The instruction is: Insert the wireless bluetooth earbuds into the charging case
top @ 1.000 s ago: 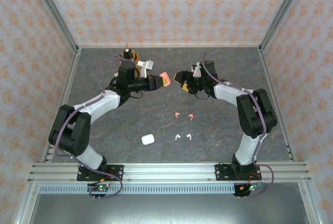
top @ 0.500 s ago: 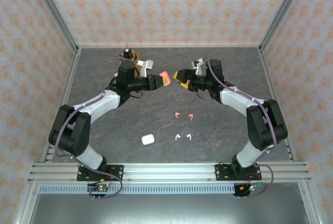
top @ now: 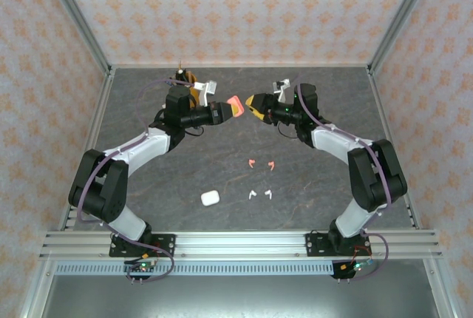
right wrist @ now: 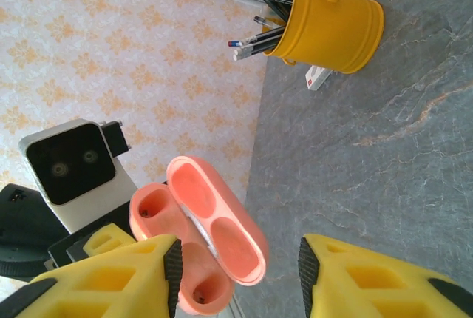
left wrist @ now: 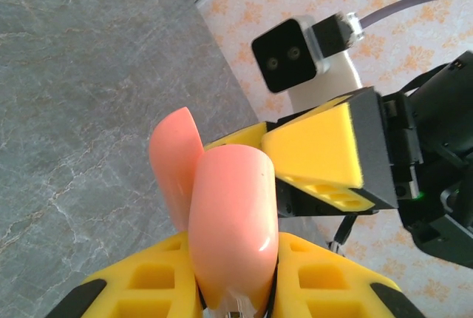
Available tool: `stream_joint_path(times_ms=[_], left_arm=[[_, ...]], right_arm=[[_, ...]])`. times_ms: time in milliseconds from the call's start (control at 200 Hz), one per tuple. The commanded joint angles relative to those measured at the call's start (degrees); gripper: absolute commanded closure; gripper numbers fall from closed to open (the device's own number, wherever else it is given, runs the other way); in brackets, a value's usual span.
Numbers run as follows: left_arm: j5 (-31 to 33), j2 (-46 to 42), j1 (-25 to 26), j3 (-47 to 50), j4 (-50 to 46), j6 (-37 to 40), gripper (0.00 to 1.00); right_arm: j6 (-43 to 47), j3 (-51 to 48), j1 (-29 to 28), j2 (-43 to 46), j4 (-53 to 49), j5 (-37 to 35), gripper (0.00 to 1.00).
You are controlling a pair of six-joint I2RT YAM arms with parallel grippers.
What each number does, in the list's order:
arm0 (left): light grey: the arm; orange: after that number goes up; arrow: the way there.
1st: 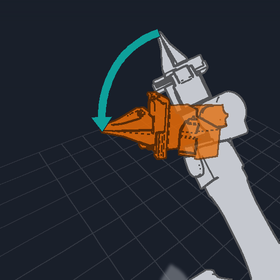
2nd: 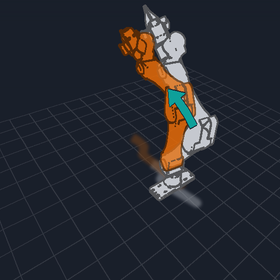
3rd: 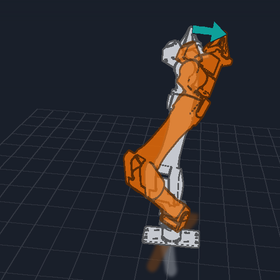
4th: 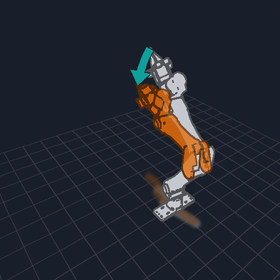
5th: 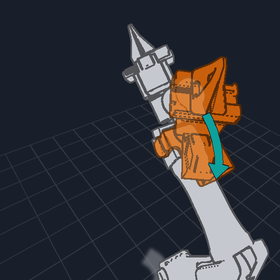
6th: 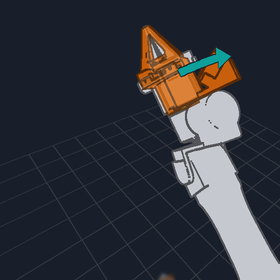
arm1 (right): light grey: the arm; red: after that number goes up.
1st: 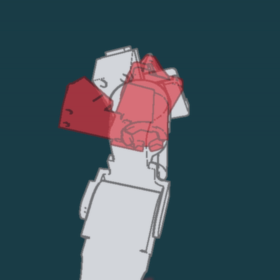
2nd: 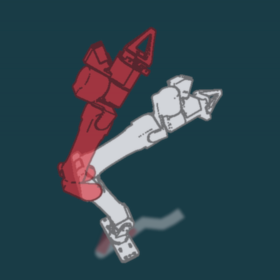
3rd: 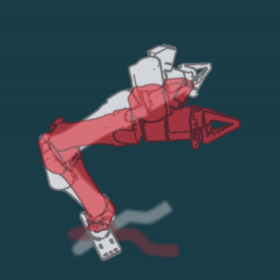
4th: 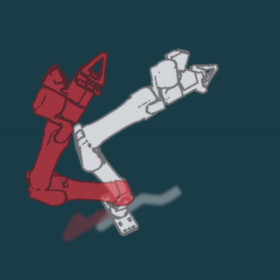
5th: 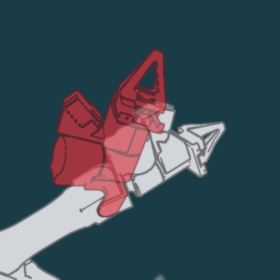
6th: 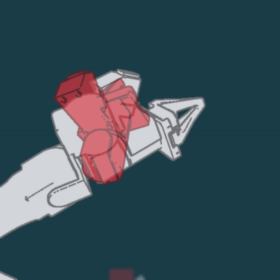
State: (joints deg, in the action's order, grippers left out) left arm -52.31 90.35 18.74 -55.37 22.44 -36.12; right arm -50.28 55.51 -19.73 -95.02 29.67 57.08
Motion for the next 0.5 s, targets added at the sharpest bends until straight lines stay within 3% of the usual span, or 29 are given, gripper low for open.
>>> stream_joint_path(times_ms=[0, 300, 490], left_arm=[[-0.36, -2.45, 0.07, -1.04, 4.25, -1.18, 0.92], [0.54, -3.36, 0.07, -0.35, 6.43, -2.5, 0.92], [1.14, -3.6, 0.11, 0.69, 9.24, -4.13, 0.92]], right_arm=[[-2.12, -1.0, -0.57, -0.78, 5.37, 0.94, 0.54], [-4.1, -0.97, -2.22, -1.65, 7.47, -0.02, 0.57], [-9.87, -1.19, -2.23, -3.88, 14.34, -0.83, 0.59]])
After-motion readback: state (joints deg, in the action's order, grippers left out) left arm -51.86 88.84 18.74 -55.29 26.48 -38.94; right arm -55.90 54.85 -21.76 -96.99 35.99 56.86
